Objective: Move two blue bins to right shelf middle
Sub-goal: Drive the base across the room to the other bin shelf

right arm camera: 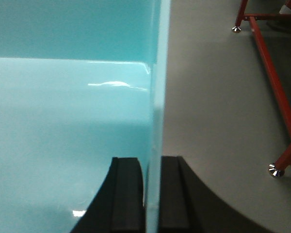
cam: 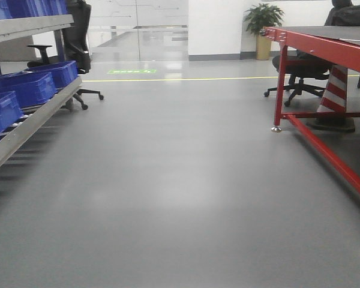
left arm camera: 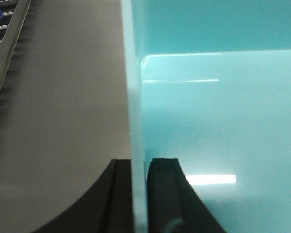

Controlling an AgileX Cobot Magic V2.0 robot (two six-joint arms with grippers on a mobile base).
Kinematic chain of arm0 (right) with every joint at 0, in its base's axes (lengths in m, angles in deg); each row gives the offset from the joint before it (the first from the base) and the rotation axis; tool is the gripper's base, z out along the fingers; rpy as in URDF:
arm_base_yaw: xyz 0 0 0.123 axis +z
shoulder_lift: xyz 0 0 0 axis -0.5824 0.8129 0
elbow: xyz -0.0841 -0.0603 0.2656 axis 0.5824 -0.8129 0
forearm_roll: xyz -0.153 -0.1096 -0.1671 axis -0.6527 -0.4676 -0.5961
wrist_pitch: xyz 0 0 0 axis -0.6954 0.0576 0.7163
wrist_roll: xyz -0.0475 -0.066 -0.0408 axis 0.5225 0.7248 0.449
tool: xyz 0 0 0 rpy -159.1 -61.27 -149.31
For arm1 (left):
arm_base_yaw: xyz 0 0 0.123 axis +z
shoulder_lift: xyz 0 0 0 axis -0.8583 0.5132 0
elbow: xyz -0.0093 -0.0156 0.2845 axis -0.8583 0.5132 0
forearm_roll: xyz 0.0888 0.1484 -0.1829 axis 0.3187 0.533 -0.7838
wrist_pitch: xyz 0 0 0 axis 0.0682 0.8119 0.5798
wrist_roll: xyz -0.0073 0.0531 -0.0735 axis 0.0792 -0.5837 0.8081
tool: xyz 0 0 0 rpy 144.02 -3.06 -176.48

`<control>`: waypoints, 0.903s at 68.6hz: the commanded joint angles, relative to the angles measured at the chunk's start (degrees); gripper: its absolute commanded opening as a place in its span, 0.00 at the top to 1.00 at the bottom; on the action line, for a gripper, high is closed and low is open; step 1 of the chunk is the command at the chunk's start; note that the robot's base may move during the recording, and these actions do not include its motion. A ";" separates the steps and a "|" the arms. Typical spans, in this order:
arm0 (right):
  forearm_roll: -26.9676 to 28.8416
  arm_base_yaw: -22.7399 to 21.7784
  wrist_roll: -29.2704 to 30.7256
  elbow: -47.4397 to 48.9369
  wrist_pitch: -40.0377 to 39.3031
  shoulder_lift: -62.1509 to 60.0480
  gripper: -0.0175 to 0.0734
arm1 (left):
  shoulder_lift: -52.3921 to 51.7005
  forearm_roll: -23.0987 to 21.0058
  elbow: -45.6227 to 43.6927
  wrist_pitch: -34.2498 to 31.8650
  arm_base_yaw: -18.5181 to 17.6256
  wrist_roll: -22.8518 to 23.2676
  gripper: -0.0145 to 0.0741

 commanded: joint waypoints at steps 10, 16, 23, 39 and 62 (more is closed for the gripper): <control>-0.87 0.15 0.64 0.68 -3.26 -0.42 0.99 | -0.36 0.44 -0.50 -2.35 -0.56 -0.60 0.96; -0.87 0.15 0.64 0.68 -3.26 -0.42 0.99 | -0.36 0.44 -0.50 -2.35 -0.56 -0.60 0.96; -0.87 0.15 0.64 0.68 -3.26 -0.42 0.99 | -0.36 0.44 -0.50 -2.35 -0.56 -0.60 0.96; -0.87 0.15 0.64 0.68 -3.26 -0.42 0.99 | -0.36 0.44 -0.50 -2.35 -0.56 -0.60 0.96; -0.87 0.15 0.64 0.68 -3.73 -0.42 0.99 | 1.03 0.42 -0.50 -3.71 -0.56 -0.60 0.96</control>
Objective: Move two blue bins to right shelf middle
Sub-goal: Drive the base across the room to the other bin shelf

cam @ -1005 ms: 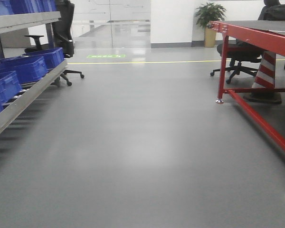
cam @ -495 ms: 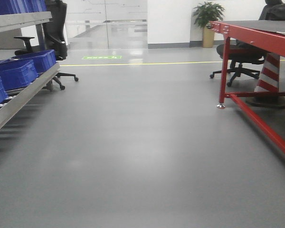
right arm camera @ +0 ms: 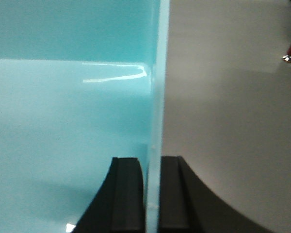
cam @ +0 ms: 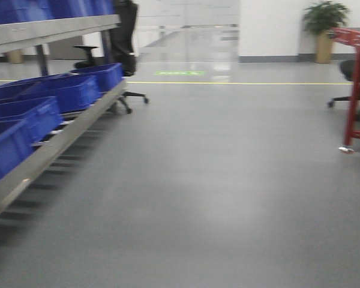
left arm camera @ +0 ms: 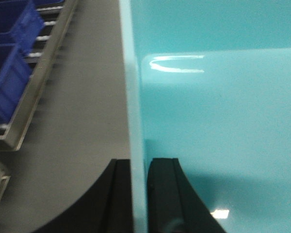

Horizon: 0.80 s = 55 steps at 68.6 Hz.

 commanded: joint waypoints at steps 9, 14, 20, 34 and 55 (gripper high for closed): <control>-0.59 0.26 0.53 0.68 -3.96 -0.42 0.99 | 0.85 0.63 -0.50 -5.97 -0.56 -0.60 0.96; -0.59 0.26 0.53 0.68 -4.32 -0.42 0.99 | 0.94 0.63 -0.50 -7.02 -0.56 -0.60 0.96; -0.59 0.26 0.53 0.68 -4.32 -0.42 0.99 | 0.94 0.63 -0.50 -7.59 -0.56 -0.60 0.96; -0.59 0.26 0.53 0.68 -4.32 -0.42 0.99 | 0.94 0.63 -0.50 -7.82 -0.56 -0.60 0.96; -0.59 0.26 0.53 0.68 -4.32 -0.42 0.99 | 0.94 0.63 -0.50 -7.93 -0.56 -0.60 0.96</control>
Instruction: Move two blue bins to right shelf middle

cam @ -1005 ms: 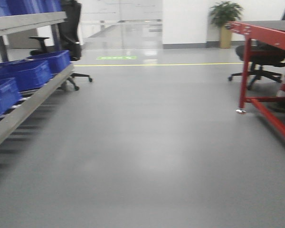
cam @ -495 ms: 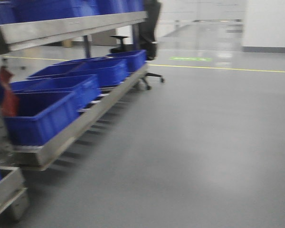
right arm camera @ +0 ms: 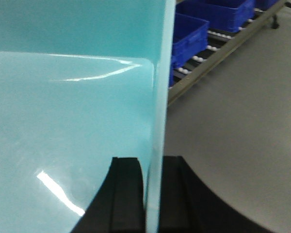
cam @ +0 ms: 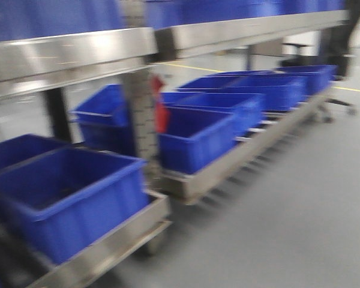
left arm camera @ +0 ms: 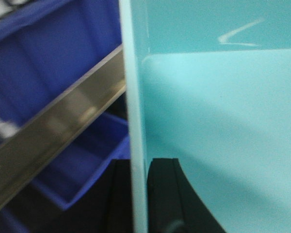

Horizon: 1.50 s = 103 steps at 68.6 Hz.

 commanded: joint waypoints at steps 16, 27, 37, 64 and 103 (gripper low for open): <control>0.83 0.44 0.66 0.68 -4.32 -0.30 0.99 | -0.16 -0.27 -0.50 -3.78 -0.66 -0.60 0.96; 0.83 0.44 0.66 0.68 -4.32 -0.30 0.99 | -0.16 -0.27 -0.50 -3.78 -0.66 -0.60 0.96; 0.83 0.44 0.66 0.68 -4.32 -0.30 0.99 | -0.16 -0.27 -0.50 -3.78 -0.66 -0.60 0.96; 0.83 0.44 0.66 0.68 -4.32 -0.30 0.99 | -0.16 -0.27 -0.50 -3.78 -0.66 -0.60 0.96; 0.83 0.44 0.66 0.68 -4.32 -0.30 0.99 | -0.16 -0.27 -0.50 -3.78 -0.66 -0.60 0.96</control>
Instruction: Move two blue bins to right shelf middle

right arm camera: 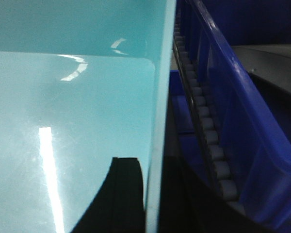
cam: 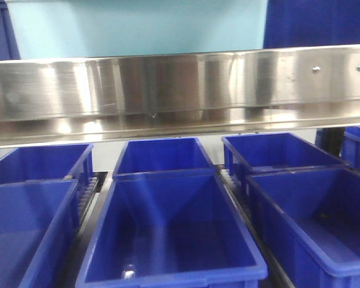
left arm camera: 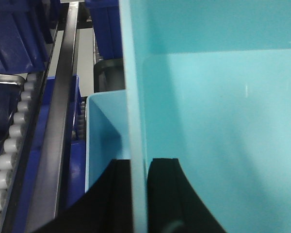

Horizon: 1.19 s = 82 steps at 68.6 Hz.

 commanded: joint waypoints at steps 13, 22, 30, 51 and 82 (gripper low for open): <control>0.83 0.44 0.66 0.68 -4.21 -0.30 0.99 | -0.16 -0.49 -0.50 -3.78 -0.66 -0.60 0.96; 0.83 0.44 0.66 0.68 -4.21 -0.30 0.99 | -0.16 -0.49 -0.50 -3.78 -0.66 -0.60 0.96; 0.83 0.44 0.66 0.68 -4.29 -0.30 0.99 | -0.16 -0.49 -0.50 -3.78 -0.66 -0.60 0.96; 0.83 0.44 0.66 0.68 -4.29 -0.30 0.99 | -0.16 -0.49 -0.50 -3.78 -0.66 -0.60 0.96; 0.83 0.44 0.66 0.68 -4.29 -0.30 0.99 | -0.16 -0.49 -0.50 -3.78 -0.66 -0.60 0.96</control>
